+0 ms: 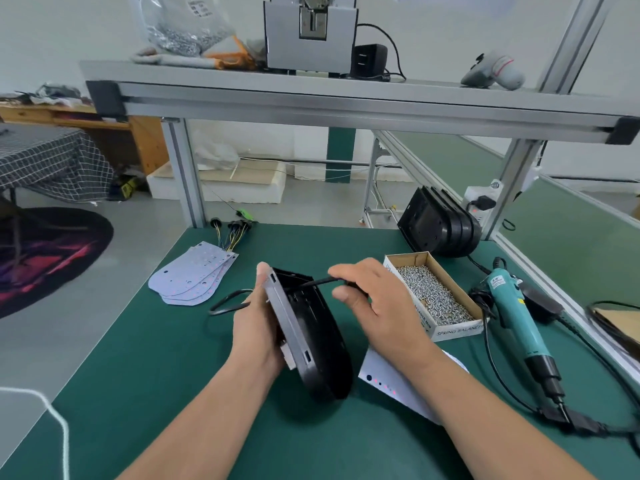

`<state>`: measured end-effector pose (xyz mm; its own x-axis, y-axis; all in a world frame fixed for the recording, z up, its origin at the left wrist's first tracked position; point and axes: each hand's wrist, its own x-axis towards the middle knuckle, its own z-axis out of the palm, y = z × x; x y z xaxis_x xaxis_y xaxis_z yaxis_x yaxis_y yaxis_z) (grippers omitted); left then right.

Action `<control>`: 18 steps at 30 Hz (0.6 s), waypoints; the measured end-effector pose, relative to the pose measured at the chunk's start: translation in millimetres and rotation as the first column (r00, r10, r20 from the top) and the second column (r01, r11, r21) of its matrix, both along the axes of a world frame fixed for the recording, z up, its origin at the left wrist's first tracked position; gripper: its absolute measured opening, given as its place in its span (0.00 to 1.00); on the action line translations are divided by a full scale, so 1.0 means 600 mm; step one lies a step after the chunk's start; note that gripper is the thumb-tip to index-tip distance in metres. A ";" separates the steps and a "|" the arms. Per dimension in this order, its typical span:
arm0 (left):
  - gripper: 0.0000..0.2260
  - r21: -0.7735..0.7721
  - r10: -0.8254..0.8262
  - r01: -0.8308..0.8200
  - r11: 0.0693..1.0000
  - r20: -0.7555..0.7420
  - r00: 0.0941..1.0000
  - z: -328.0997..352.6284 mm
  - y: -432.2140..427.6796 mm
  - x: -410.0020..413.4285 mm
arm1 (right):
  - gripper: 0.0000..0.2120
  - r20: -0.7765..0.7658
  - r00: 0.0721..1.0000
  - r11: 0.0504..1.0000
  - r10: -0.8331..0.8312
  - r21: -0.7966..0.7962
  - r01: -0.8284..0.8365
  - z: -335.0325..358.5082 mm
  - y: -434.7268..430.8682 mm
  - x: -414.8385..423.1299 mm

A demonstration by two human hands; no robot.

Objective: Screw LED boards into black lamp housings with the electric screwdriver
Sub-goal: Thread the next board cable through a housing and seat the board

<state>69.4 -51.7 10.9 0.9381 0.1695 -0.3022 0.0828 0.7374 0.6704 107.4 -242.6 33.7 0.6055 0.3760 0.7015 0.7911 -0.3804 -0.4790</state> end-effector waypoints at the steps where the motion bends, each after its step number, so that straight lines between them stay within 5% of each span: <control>1: 0.33 -0.027 -0.024 0.024 0.999 -0.004 1.000 0.002 0.001 -0.001 | 0.11 0.027 1.000 0.998 0.000 -0.056 0.001 0.002 0.000 -0.001; 5: 0.31 -0.152 -0.235 0.240 0.959 0.053 0.971 0.008 -0.008 -0.008 | 0.10 0.072 0.997 0.954 -0.038 -0.294 0.058 0.002 0.023 -0.011; 9: 0.28 -0.180 -0.278 0.287 0.941 0.074 0.958 0.007 -0.020 -0.011 | 0.14 -0.024 0.996 0.925 0.082 -0.369 -0.085 0.008 0.044 -0.023; 15: 0.25 -0.146 -0.199 0.203 0.968 0.039 0.979 0.006 -0.022 -0.006 | 0.11 -0.259 0.962 0.988 -0.082 -0.150 0.043 0.004 0.040 -0.025; 18: 0.26 -0.147 -0.213 0.224 0.963 0.088 0.973 0.009 -0.025 -0.013 | 0.10 -0.334 0.942 1.000 -0.016 -0.022 0.010 0.012 0.040 -0.028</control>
